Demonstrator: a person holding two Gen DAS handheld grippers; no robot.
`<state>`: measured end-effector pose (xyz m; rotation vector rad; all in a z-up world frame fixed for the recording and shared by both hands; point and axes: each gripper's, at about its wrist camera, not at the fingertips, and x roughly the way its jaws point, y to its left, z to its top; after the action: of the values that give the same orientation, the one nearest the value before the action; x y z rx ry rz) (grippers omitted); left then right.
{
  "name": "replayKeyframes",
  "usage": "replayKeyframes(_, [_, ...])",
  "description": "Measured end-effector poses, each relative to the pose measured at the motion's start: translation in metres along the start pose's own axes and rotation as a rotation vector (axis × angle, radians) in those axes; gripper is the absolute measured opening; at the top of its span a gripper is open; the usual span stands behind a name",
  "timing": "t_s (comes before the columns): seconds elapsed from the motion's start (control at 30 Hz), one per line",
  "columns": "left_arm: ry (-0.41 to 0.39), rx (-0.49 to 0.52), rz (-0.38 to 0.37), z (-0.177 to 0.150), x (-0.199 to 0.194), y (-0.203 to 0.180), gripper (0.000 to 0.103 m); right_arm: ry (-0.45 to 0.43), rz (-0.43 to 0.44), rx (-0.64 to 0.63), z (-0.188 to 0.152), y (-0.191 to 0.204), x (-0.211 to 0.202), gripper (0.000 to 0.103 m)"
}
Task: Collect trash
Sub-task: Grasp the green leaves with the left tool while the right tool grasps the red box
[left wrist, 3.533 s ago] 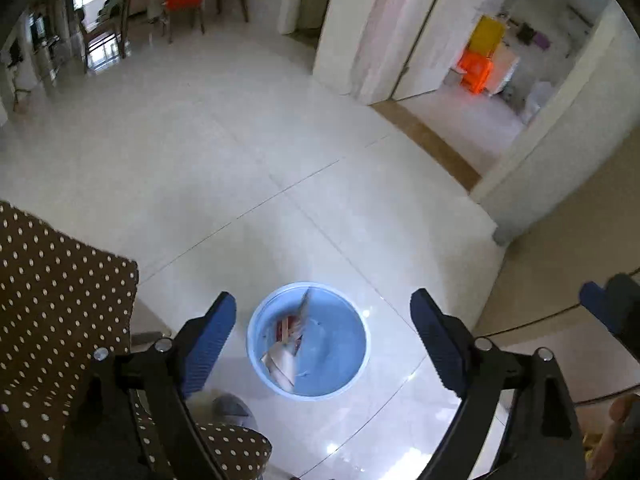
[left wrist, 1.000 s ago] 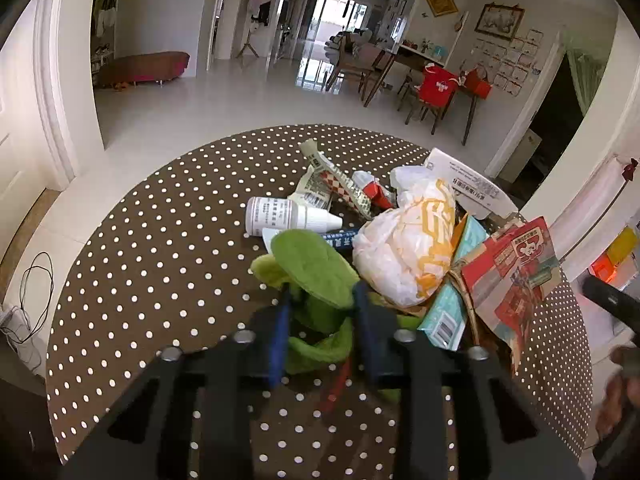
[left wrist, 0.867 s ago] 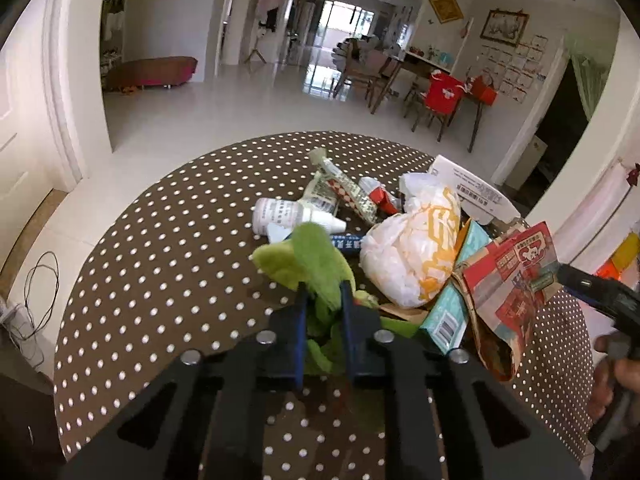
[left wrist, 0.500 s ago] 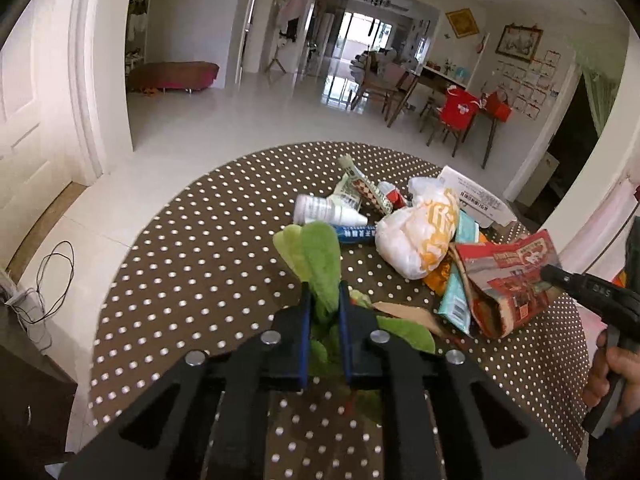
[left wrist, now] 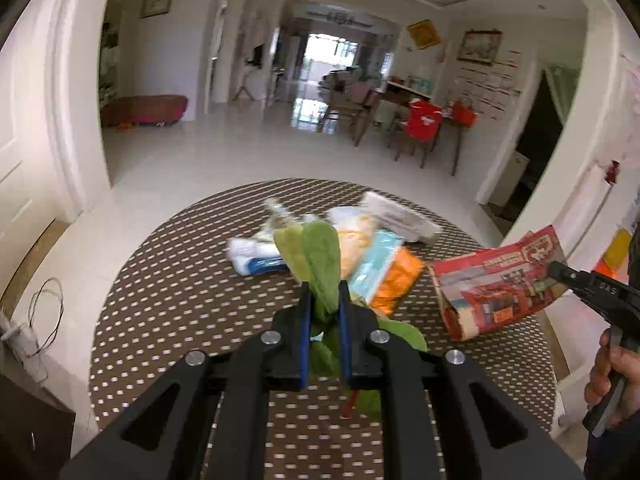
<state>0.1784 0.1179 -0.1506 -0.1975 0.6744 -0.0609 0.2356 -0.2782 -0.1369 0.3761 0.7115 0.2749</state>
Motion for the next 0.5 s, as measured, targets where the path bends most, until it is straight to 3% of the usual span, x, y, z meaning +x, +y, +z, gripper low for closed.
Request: replayKeyframes(0.5, [-0.011,0.155,-0.192,0.009,0.007,-0.125,0.011,-0.145,-0.107,0.107,0.010,-0.073,-0.084,0.009])
